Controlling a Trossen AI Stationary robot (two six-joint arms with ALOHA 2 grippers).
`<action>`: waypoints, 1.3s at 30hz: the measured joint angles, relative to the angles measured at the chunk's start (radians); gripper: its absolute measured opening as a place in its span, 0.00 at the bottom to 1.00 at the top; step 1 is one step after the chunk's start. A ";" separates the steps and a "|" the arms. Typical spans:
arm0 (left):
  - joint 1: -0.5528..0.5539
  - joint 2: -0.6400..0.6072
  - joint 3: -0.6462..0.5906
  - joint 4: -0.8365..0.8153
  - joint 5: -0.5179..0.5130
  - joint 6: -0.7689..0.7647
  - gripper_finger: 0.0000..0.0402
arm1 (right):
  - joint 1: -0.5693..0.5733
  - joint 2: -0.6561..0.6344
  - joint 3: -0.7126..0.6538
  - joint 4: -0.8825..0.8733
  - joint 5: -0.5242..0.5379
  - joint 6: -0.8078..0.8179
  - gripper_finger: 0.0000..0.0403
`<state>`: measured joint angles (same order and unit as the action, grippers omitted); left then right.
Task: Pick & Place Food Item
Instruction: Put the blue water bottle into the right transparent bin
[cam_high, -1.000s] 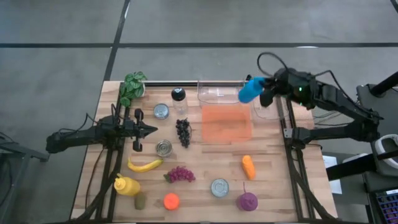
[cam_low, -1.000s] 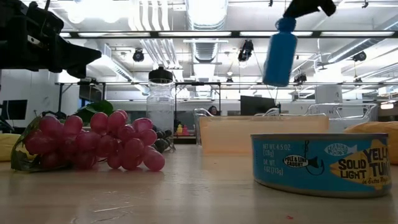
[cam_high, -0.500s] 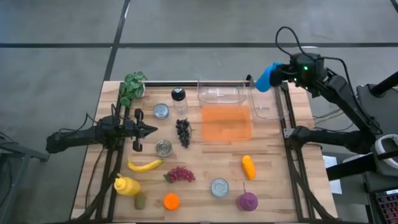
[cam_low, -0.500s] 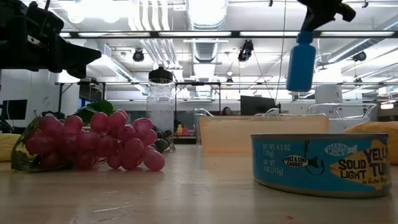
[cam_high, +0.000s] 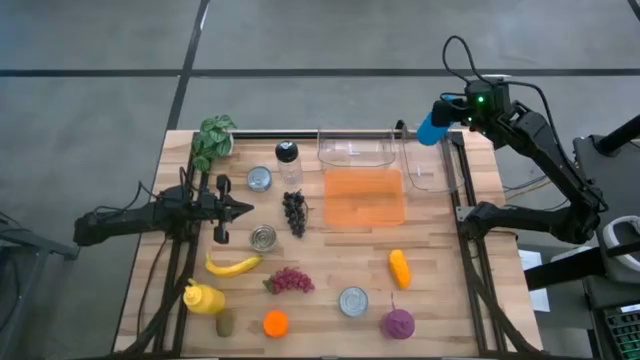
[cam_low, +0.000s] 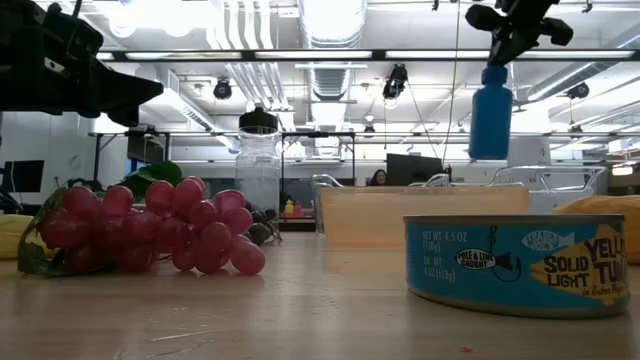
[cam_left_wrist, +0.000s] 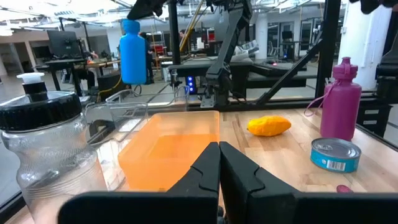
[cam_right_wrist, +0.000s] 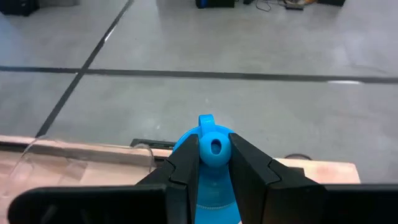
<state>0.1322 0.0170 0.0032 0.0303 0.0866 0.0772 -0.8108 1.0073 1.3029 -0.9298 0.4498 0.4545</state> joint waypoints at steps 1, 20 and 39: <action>0.000 0.000 0.000 0.000 0.000 0.000 0.02 | 0.000 0.007 -0.001 -0.004 0.007 0.005 0.16; 0.000 0.000 0.000 0.000 0.000 0.000 0.02 | 0.023 0.147 -0.005 -0.107 0.221 0.183 0.16; 0.000 0.000 0.000 0.000 0.000 0.000 0.02 | 0.012 0.184 -0.168 -0.013 0.332 0.373 0.16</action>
<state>0.1322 0.0170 0.0035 0.0303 0.0864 0.0772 -0.7992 1.1914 1.1352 -0.9424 0.7816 0.8278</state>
